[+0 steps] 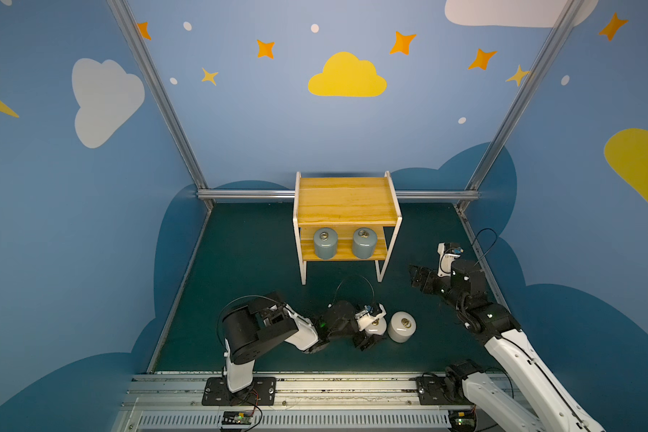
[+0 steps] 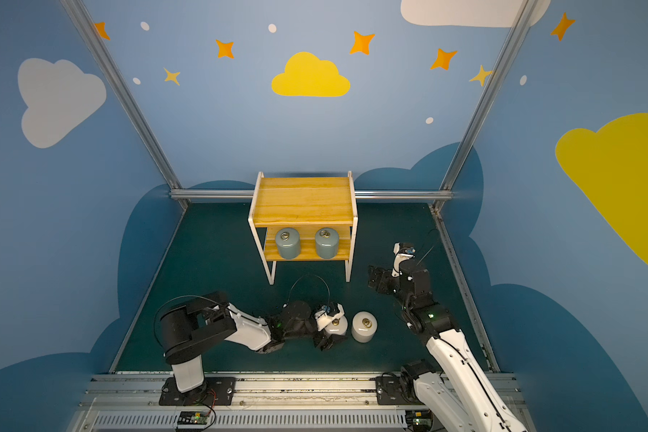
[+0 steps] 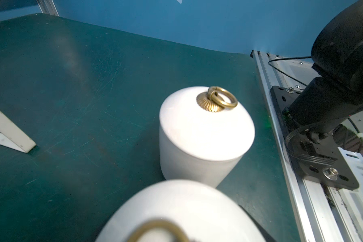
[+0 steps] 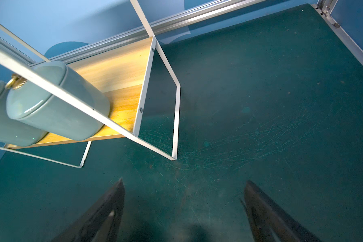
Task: Remove the tea canisters from the shelf
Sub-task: Place the tea canister at the center of the board.
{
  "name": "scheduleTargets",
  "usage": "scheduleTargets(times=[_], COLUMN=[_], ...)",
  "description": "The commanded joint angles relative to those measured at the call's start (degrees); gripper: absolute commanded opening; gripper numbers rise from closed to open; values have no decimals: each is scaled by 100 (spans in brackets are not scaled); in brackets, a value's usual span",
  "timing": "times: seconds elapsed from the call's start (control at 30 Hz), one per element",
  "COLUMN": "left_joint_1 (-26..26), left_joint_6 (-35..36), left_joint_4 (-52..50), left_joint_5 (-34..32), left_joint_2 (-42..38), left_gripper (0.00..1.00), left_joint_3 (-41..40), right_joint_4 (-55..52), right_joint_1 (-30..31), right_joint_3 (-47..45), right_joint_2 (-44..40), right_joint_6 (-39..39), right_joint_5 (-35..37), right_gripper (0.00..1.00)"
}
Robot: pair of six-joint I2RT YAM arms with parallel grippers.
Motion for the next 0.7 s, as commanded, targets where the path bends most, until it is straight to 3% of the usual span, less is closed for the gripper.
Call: scheduleTargets(times=[0.0, 0.67], left_joint_1=[-27, -80], left_joint_6=[35, 268], left_joint_4=[85, -386], left_joint_5=[-4, -246], left_joint_2=[-62, -301], left_gripper=[82, 88], left_joint_3=[-7, -25], right_joint_4=[112, 151], right_joint_1=[-28, -58], right_joint_3=[-57, -219], right_joint_2=[-47, -79], right_joint_6=[-34, -11], right_joint_5=[-51, -73], right_gripper=[91, 91])
